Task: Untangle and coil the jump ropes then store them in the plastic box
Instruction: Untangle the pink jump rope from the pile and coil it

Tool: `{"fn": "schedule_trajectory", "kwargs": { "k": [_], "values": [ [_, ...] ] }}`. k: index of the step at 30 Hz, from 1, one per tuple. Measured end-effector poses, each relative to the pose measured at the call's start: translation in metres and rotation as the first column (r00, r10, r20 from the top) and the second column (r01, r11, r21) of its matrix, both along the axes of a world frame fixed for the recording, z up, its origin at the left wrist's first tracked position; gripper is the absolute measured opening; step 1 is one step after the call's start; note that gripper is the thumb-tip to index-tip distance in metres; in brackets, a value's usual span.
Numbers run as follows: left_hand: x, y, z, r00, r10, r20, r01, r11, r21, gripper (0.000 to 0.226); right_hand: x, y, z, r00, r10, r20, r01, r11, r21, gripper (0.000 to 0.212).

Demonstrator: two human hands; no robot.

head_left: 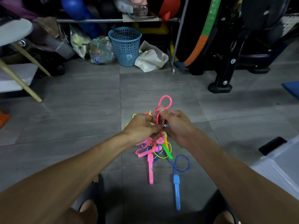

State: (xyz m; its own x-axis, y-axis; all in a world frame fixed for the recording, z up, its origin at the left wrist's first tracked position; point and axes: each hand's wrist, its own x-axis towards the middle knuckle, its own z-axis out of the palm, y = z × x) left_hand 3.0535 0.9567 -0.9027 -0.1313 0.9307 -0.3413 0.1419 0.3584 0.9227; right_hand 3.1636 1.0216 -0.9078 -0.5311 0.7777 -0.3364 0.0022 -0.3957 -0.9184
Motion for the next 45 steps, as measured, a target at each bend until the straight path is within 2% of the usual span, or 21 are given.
{"fn": "schedule_trajectory", "kwargs": {
  "k": [3, 5, 7, 9, 11, 13, 15, 16, 18, 19, 20, 21, 22, 23, 24, 25, 26, 28, 32, 38, 45],
  "values": [
    [-0.008, 0.006, -0.012, 0.97, 0.006, -0.244, 0.019, 0.995, 0.101, 0.012, 0.002, 0.003, 0.001, 0.999, 0.025, -0.033, -0.026, 0.999, -0.022, 0.028],
    [-0.011, 0.007, -0.015, 0.894, -0.014, -0.449, 0.075, 0.99, 0.118, 0.014, 0.003, 0.003, 0.003, 0.997, 0.056, -0.047, -0.058, 0.997, -0.052, 0.027],
    [-0.014, 0.006, -0.015, 0.83, -0.009, -0.557, 0.088, 0.989, 0.115, 0.02, 0.006, 0.005, 0.004, 0.999, 0.052, 0.002, -0.051, 0.997, -0.053, 0.026],
    [-0.026, 0.008, -0.016, 0.868, 0.037, -0.495, 0.02, 0.994, 0.111, 0.023, 0.013, 0.013, 0.001, 0.986, -0.052, 0.156, 0.052, 0.999, 0.001, 0.023],
    [-0.042, 0.01, -0.012, 0.938, 0.167, -0.304, -0.137, 0.983, 0.119, 0.027, 0.024, 0.03, -0.007, 0.923, -0.218, 0.319, 0.202, 0.976, 0.082, 0.022],
    [-0.058, 0.009, -0.006, 0.935, 0.315, -0.164, -0.296, 0.946, 0.13, 0.029, 0.041, 0.05, -0.017, 0.83, -0.355, 0.43, 0.323, 0.935, 0.148, 0.022],
    [-0.072, 0.006, 0.001, 0.924, 0.359, -0.134, -0.346, 0.932, 0.112, 0.028, 0.062, 0.069, -0.029, 0.754, -0.396, 0.525, 0.353, 0.917, 0.184, 0.022],
    [-0.075, 0.004, 0.004, 0.933, 0.34, -0.119, -0.331, 0.939, 0.092, 0.027, 0.072, 0.076, -0.036, 0.7, -0.359, 0.617, 0.29, 0.933, 0.214, 0.022],
    [-0.077, 0.001, 0.008, 0.971, 0.234, -0.043, -0.232, 0.972, 0.044, 0.025, 0.087, 0.081, -0.046, 0.465, -0.241, 0.852, -0.015, 0.96, 0.279, 0.022],
    [-0.075, 0.001, 0.01, 0.987, 0.163, 0.006, -0.163, 0.986, 0.023, 0.024, 0.088, 0.08, -0.047, 0.366, -0.237, 0.9, -0.166, 0.935, 0.313, 0.025],
    [-0.071, 0.0, 0.013, 0.995, 0.09, 0.047, -0.09, 0.996, 0.01, 0.022, 0.083, 0.076, -0.043, 0.381, -0.253, 0.889, -0.243, 0.9, 0.36, 0.033],
    [-0.068, 0.0, 0.017, 0.997, 0.02, 0.073, -0.021, 1.0, 0.008, 0.02, 0.074, 0.071, -0.035, 0.515, -0.223, 0.828, -0.276, 0.871, 0.406, 0.044],
    [-0.064, 0.001, 0.02, 0.995, -0.044, 0.09, 0.043, 0.999, 0.017, 0.017, 0.062, 0.064, -0.024, 0.699, -0.128, 0.704, -0.293, 0.847, 0.444, 0.055],
    [-0.06, 0.001, 0.024, 0.99, -0.097, 0.1, 0.094, 0.995, 0.032, 0.015, 0.046, 0.055, -0.009, 0.827, 0.026, 0.562, -0.326, 0.836, 0.442, 0.067],
    [-0.058, 0.002, 0.026, 0.986, -0.13, 0.105, 0.125, 0.991, 0.051, 0.014, 0.03, 0.045, 0.002, 0.871, 0.194, 0.452, -0.391, 0.83, 0.398, 0.075],
    [-0.056, 0.002, 0.028, 0.984, -0.14, 0.108, 0.133, 0.989, 0.07, 0.013, 0.019, 0.036, 0.01, 0.866, 0.325, 0.38, -0.46, 0.814, 0.354, 0.072],
    [-0.057, 0.002, 0.027, 0.986, -0.132, 0.1, 0.124, 0.989, 0.083, 0.013, 0.01, 0.028, 0.013, 0.855, 0.402, 0.327, -0.5, 0.807, 0.315, 0.057],
    [-0.06, 0.002, 0.021, 0.996, -0.083, 0.02, 0.081, 0.993, 0.082, 0.015, 0.006, 0.019, 0.018, 0.858, 0.411, 0.308, -0.495, 0.821, 0.284, 0.02],
    [-0.079, -0.009, -0.007, 0.98, -0.047, -0.191, 0.048, 0.999, -0.001, 0.015, 0.019, 0.027, 0.02, 0.948, 0.224, 0.225, -0.282, 0.919, 0.275, 0.019],
    [-0.083, -0.017, -0.026, 0.978, -0.065, -0.199, 0.05, 0.995, -0.081, 0.027, 0.03, 0.037, 0.02, 0.982, -0.041, 0.182, -0.021, 0.946, 0.324, 0.02],
    [-0.066, -0.022, -0.02, 0.997, -0.056, 0.056, 0.067, 0.972, -0.227, 0.033, 0.035, 0.055, 0.008, 0.926, -0.305, 0.224, 0.187, 0.883, 0.431, 0.017]
  ]
}}
